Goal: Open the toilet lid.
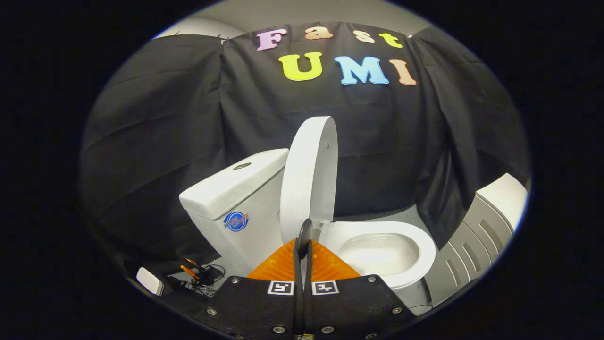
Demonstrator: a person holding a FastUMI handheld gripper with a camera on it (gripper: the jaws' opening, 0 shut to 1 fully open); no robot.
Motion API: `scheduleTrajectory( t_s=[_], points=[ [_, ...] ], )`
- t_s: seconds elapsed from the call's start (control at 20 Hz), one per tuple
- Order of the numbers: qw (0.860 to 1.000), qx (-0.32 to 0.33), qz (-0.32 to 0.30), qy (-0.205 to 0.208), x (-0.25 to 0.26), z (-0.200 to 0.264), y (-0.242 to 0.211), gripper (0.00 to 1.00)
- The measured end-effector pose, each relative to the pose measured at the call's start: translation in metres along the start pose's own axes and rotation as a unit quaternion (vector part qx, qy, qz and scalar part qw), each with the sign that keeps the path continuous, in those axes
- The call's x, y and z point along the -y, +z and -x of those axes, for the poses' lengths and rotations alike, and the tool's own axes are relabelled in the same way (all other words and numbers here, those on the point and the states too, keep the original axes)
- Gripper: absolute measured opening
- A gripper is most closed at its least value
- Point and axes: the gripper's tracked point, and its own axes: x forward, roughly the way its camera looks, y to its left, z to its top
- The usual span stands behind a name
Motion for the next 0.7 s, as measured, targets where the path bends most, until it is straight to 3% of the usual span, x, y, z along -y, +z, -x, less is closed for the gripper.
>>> scheduleTrajectory(
  t_s=[0.55,0.7],
  points=[
    [0.989,0.01,0.146,0.011,-0.075,-0.024,0.002,0.0],
    [0.99,0.009,0.142,0.016,-0.079,-0.027,0.0,0.0]
  ],
)
